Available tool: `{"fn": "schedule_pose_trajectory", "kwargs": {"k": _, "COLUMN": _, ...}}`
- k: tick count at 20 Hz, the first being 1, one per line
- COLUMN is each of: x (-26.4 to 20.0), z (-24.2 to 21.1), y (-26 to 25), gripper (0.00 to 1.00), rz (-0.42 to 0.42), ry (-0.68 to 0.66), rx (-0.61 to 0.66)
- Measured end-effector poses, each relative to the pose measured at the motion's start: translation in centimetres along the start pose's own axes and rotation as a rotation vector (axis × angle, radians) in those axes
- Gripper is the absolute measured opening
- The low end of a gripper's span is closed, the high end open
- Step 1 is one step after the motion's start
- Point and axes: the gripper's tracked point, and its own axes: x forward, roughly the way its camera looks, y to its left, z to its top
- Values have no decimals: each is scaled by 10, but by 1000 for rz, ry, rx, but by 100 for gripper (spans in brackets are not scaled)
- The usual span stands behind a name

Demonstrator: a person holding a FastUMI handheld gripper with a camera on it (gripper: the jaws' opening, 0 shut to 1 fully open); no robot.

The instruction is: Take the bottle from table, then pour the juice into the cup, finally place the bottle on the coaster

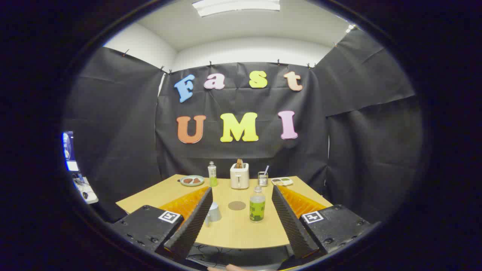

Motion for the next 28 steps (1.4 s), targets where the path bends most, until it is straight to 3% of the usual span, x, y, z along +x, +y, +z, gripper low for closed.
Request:
{"fn": "schedule_pose_trajectory", "kwargs": {"k": 16, "x": 6, "z": -16, "y": -15, "gripper": 100, "rz": -16, "ry": 23, "rx": -3}}
{"fn": "schedule_pose_trajectory", "kwargs": {"k": 28, "x": 42, "z": -32, "y": -30, "gripper": 100, "rz": -4, "ry": -6, "rx": 34}}
